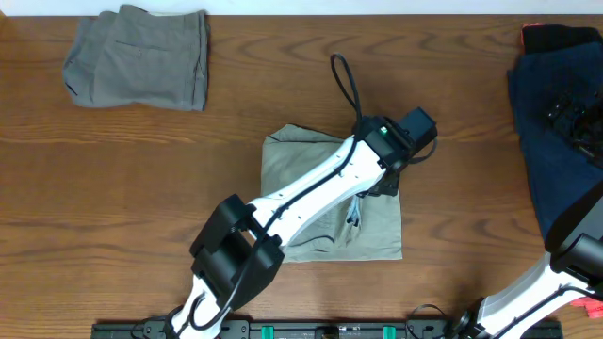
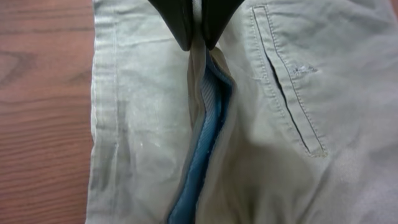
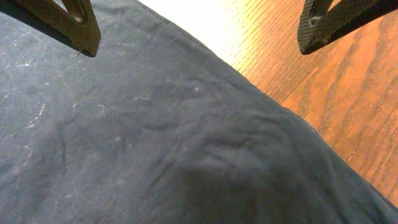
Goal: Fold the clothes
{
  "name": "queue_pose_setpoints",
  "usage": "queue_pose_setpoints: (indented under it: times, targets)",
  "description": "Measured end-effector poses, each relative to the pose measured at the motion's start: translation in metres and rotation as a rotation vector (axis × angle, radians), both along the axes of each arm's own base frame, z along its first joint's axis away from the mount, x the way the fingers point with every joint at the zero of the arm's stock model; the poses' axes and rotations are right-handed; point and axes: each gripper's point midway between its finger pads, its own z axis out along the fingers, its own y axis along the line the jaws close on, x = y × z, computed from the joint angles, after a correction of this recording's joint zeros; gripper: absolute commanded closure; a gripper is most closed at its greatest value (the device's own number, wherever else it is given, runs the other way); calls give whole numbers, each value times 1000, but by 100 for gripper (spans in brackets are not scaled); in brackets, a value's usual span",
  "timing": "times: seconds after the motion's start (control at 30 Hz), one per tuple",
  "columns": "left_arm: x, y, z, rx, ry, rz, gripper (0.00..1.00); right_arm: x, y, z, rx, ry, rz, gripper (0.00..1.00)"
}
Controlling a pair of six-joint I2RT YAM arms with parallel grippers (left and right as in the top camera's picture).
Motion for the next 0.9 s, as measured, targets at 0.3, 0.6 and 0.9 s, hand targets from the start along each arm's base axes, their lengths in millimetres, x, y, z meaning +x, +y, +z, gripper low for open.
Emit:
queue_pose_setpoints:
  times: [0.3, 0.6, 0.9]
  targets:
    - [7, -13, -3, -46, -19, -2, 94, 0, 0, 0, 0, 0, 0, 1]
    - [5, -23, -2, -94, -3, -8, 69, 0, 0, 0, -1, 0, 0, 1]
    - [-4, -23, -3, -103, 45, -24, 69, 0, 0, 0, 0, 0, 0, 1]
